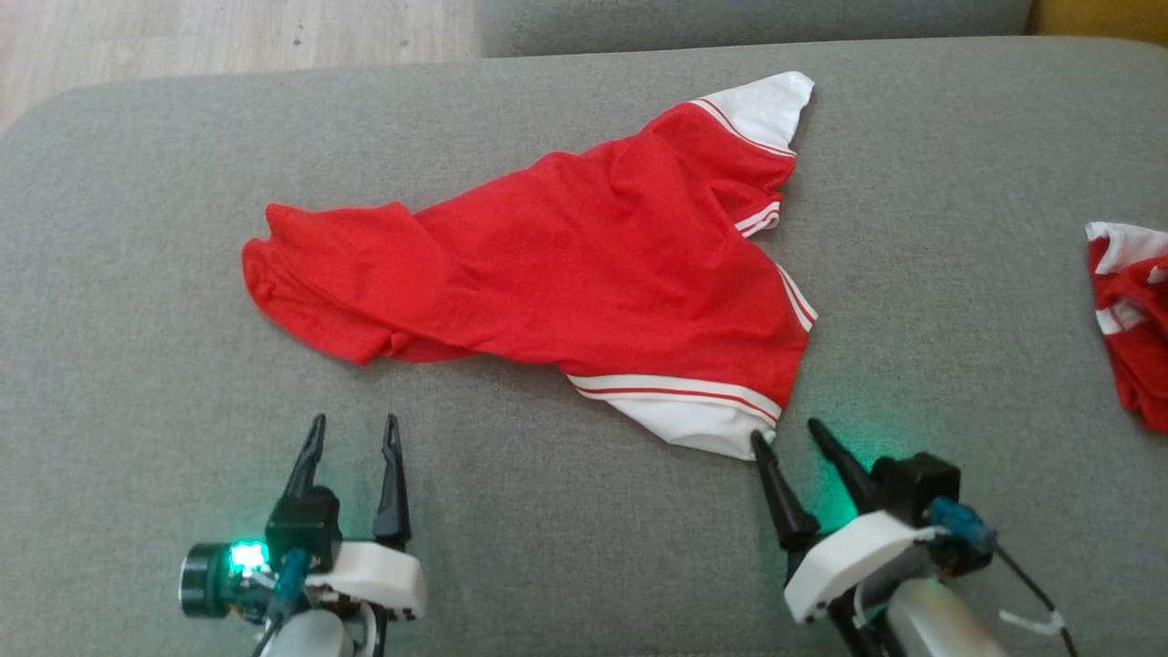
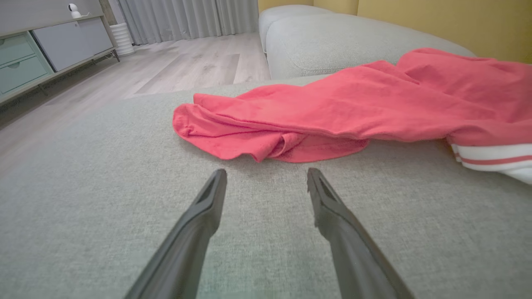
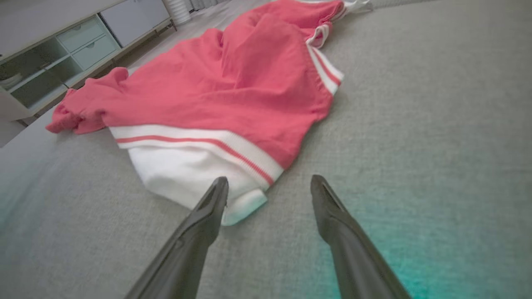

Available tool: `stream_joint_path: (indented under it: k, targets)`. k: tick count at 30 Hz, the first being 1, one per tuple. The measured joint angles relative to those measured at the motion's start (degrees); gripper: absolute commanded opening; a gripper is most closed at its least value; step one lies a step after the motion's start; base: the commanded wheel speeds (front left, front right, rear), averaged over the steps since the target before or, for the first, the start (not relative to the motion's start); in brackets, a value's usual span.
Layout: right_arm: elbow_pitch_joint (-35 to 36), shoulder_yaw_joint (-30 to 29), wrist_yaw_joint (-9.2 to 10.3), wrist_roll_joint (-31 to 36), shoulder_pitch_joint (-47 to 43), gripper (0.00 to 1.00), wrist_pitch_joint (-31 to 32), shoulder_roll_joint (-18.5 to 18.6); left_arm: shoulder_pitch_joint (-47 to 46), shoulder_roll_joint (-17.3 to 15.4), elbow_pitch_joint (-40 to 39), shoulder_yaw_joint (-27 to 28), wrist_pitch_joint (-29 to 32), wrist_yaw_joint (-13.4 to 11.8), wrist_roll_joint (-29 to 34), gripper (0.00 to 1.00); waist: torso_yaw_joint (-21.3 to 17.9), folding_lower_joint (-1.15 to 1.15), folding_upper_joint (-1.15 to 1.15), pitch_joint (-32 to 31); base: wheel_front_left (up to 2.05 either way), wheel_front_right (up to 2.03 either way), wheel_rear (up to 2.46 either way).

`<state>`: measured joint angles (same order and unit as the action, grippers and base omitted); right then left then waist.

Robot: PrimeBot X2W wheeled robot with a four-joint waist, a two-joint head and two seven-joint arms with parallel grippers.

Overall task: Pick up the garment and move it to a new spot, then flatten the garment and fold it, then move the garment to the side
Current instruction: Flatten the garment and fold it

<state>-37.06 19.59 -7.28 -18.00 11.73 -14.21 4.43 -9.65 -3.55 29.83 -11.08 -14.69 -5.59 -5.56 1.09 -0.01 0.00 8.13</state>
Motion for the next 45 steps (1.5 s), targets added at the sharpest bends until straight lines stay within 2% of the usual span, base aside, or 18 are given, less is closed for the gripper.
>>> stream_joint_path:
  k: [11, 12, 13, 14, 20, 24, 34, 40, 45]
  targets:
    - [-1.8, 4.0, 0.00, -4.1, -0.4, 1.00, -0.4, -0.3, 0.8, 0.6, -1.0, 0.1, 0.0, 1.1, 0.0, 1.00, 1.3, 0.01, 0.00, 0.3, 0.00, 0.00, 0.00]
    - [-2.1, 4.2, 0.00, -4.6, -0.1, 0.93, -0.5, -0.3, 0.8, 0.6, -1.1, 0.1, 0.0, 1.1, 0.0, 1.00, 1.5, 0.00, 0.00, 0.4, 0.00, 0.00, 0.00]
    - [-2.1, 4.3, 0.00, -5.1, 0.1, 0.26, -0.5, -0.3, 0.8, 0.7, -1.2, 0.1, 0.0, 1.3, 0.1, 1.00, 1.8, 0.00, 0.00, 0.4, 0.00, 0.00, 0.00]
    - [-2.0, 4.4, 0.00, -5.3, 0.5, 0.00, -0.5, -0.3, 0.8, 0.7, -1.4, 0.1, 0.0, 1.5, 0.2, 1.00, 2.0, 0.01, 0.00, 0.4, 0.00, 0.00, 0.00]
    - [1.4, 3.0, 0.00, -5.6, 1.5, 0.00, -0.4, -0.5, 1.2, 0.8, -2.1, 0.5, 0.0, 1.6, 0.2, 1.00, 2.2, 0.01, 0.00, -0.7, 0.00, 0.00, 0.00]
    - [6.4, 0.1, 0.00, -5.6, 1.0, 0.00, -0.4, -0.3, 3.9, 0.8, -2.2, 1.6, 0.0, 1.6, 0.2, 1.00, 1.5, 0.01, 0.00, -2.5, 0.00, 0.00, 0.00]
    - [18.8, -5.8, 0.00, -6.3, -5.7, 0.00, -0.4, 4.2, 8.4, 0.8, -2.2, 1.9, 0.0, 2.2, -0.1, 1.00, -3.3, 0.00, 0.00, -7.1, 0.00, 0.00, 0.00]
    - [21.6, -6.9, 0.00, -6.9, -7.9, 0.00, -0.4, 5.2, 8.4, 0.8, -2.4, 1.4, 0.0, 2.5, -0.6, 1.00, -4.3, 0.00, 0.00, -6.0, 0.00, 0.00, 0.00]
    - [20.5, -6.4, 0.00, -5.9, -4.6, 0.00, 1.7, 5.5, 7.2, 0.8, -2.2, -0.6, 0.0, 2.6, -1.0, 1.00, -3.0, 0.01, 0.00, -3.7, 0.00, 0.00, 0.00]
